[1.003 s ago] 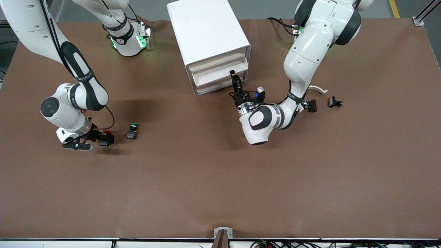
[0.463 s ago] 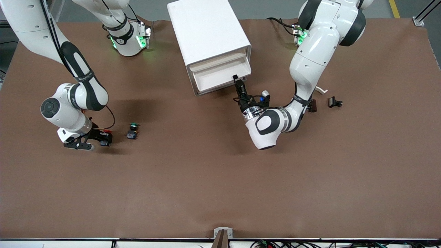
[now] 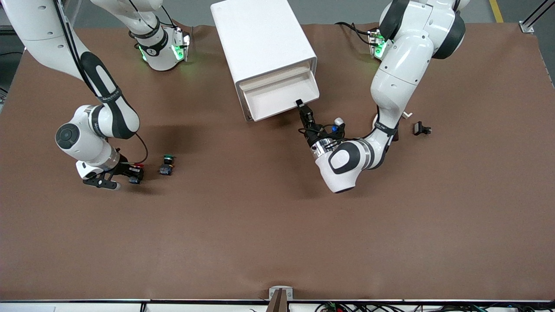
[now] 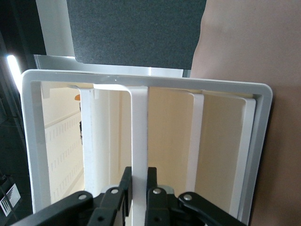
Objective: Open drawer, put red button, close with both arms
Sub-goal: 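Grasp the red-capped push button with the right gripper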
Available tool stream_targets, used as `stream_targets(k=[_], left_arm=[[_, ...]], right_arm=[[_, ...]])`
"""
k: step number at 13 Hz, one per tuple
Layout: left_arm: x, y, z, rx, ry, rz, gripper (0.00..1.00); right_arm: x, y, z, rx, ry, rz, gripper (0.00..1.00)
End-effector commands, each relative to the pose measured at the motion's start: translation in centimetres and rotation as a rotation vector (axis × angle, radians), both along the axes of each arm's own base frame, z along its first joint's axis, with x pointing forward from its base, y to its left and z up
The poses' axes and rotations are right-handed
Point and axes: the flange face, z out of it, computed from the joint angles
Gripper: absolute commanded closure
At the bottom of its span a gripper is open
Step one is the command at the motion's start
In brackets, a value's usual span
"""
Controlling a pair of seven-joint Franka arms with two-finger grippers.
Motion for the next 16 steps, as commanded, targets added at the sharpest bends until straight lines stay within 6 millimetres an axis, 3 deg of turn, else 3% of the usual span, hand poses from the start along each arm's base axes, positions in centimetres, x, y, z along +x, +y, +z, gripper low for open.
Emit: stream_targets(k=[1,4,6,12,16], left_arm=[[1.1,2.5,-0.5,0.044,0.001,-0.020,0.85],[1.8,3.3,-0.5,0.045,-0.001,-0.005,0.85],[2.1,3.8,-0.5,0.051,-0.007,-0.003,0.85],[2.9,5.5,-0.7,0.069,-0.016,0.004,0.85],[3.2,6.0,-0.8,0.076,-0.021,0.003,0.85]], right_arm=[[0.0,0.3,0.6,-0.001,0.004,-0.009,1.00],[1.7,0.3,5.0,0.005,0.056,-0.033,1.00],[3.0,2.0,9.1,0.010,0.103,-0.123,1.00],[5.5,15.8,22.5,-0.037,0.213,-0.401,1.00],[3.7,26.5,28.6,-0.037,0.205,-0.591,1.00]])
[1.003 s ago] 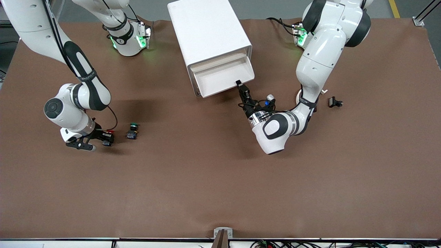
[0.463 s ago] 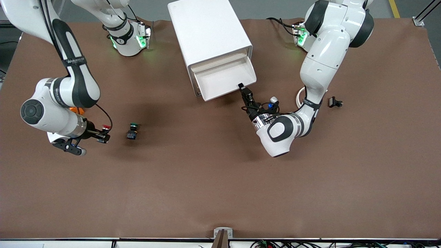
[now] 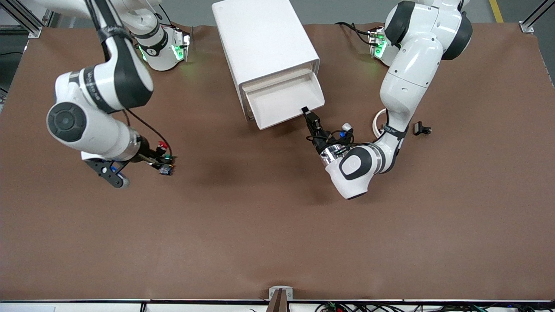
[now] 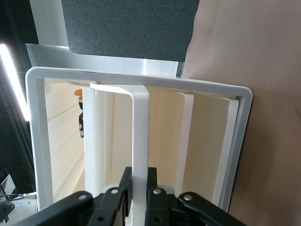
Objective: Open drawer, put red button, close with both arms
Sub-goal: 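Carry the red button into the open drawer with the right gripper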
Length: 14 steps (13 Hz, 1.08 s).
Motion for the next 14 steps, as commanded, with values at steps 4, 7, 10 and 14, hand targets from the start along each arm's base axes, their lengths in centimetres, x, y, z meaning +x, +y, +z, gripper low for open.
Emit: stream_targets(k=[4,7,10,14], left_arm=[[0.9,3.0,-0.7,0.052,0.003,-0.040,0.73],[0.8,2.7,-0.7,0.050,-0.003,-0.040,0.51],[0.9,2.7,-0.4,0.040,-0.004,-0.037,0.01],[1.4,2.5,0.8,0.026,-0.022,-0.041,0.00]], right_arm=[[-4.9,12.6,5.4,-0.013,-0.007,-0.239,1.00],[-8.0,16.5,7.0,-0.023,-0.019,-0.313,1.00],[-11.5,21.2,7.0,-0.048,-0.019,-0.407,1.00],[-15.8,26.1,5.9,-0.081,-0.012,-0.541,1.00]])
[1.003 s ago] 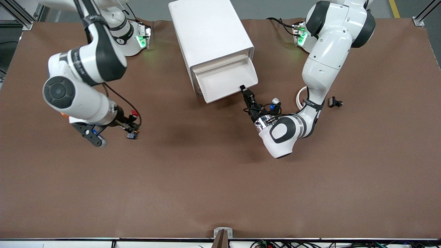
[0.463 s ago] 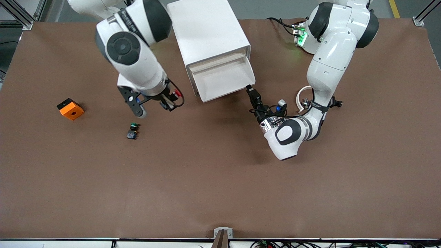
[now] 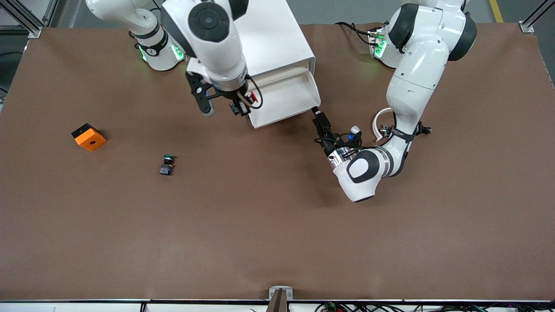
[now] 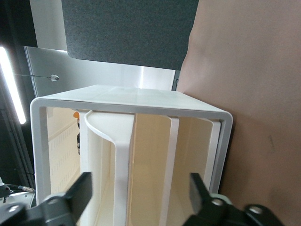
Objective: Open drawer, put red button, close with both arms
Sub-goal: 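Carry the red button into the open drawer with the right gripper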
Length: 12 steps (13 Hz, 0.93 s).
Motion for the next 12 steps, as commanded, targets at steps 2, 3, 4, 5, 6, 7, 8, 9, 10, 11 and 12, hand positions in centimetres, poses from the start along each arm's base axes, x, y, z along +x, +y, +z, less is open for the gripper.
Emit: stream_targets(k=[2,3,4,5,6,7,8,9,10,11,12], left_arm=[[0.3,-0.4,1.7,-0.037,-0.016,-0.026,0.00],[0.5,-0.5,2.5,-0.065,-0.026,-0.037,0.00],[0.5,-0.4,3.2,-0.103,-0.031,-0.054,0.00],[0.5,-0.4,4.1,-0.145,-0.042,-0.070,0.00],[0.7,-0.2,5.2,-0.188,-0.064,-0.083,0.00],[0.5,-0.1,6.3,-0.219,-0.091,-0.124,0.00],[0.3,-0.1,7.1,-0.237,-0.119,-0.161,0.00],[0.4,-0.1,8.2,-0.267,-0.157,-0.191,0.00],[0.6,0.1,9.6,-0.287,-0.215,-0.239,0.00],[0.5,0.1,10.9,-0.305,-0.255,-0.281,0.00],[0.6,0.2,12.0,-0.319,-0.299,-0.328,0.00]], right_arm=[[-3.0,2.9,-1.0,0.000,0.014,-0.127,1.00],[-3.4,3.6,-1.0,0.010,0.016,-0.158,1.00],[-4.0,4.7,-1.6,0.032,0.026,-0.181,1.00],[-4.3,5.5,-2.8,0.040,0.033,-0.182,1.00],[-5.1,6.9,-3.8,0.046,0.045,-0.194,1.00],[-5.7,8.1,-5.1,0.043,0.048,-0.204,1.00],[-6.2,9.0,-6.4,0.038,0.051,-0.203,1.00],[-6.8,9.8,-7.2,0.031,0.054,-0.209,1.00],[-7.0,10.2,-8.1,0.025,0.058,-0.209,1.00],[-7.5,10.8,-8.6,0.024,0.058,-0.203,1.00],[-7.6,11.2,-9.0,0.028,0.051,-0.234,1.00]])
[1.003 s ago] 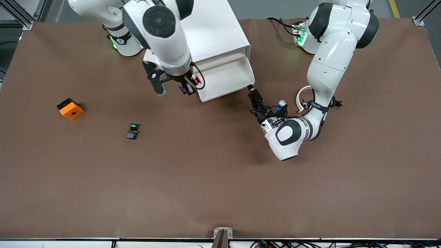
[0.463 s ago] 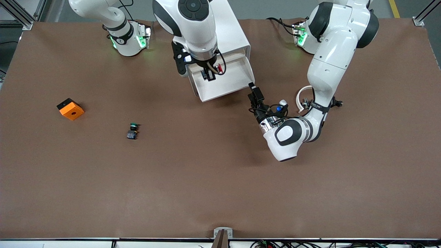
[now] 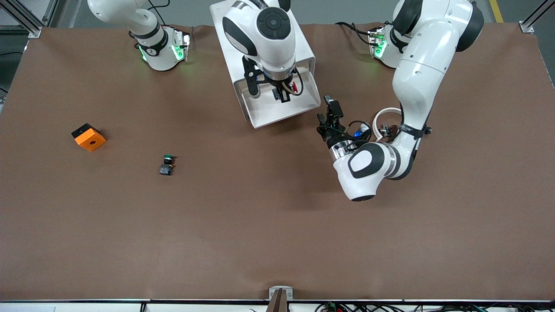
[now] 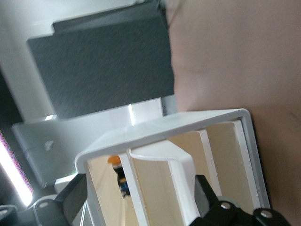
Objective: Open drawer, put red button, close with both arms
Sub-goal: 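Carry the red button into the open drawer with the right gripper, then release the button in the drawer while the left gripper moves to the drawer front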
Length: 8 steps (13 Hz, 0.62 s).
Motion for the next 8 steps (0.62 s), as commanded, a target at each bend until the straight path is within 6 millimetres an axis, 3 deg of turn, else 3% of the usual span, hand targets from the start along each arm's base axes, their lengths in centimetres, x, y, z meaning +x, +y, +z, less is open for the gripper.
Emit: stream_targets(k=[1,4,6,8], left_arm=[[0.3,0.6,4.5,-0.052,-0.143,-0.115,0.00],[0.8,0.1,7.9,-0.184,-0.285,-0.259,0.00],[0.9,-0.1,11.9,-0.276,-0.416,-0.395,0.00],[1.4,0.6,17.1,-0.392,-0.587,-0.513,0.00]], right_arm=[[-0.3,1.1,-0.4,0.013,-0.008,-0.080,1.00],[-0.9,2.4,-2.3,0.016,-0.017,-0.103,1.00],[-1.6,2.9,-2.8,0.006,-0.015,-0.098,1.00],[-2.1,3.3,-3.9,-0.012,-0.008,-0.110,1.00]])
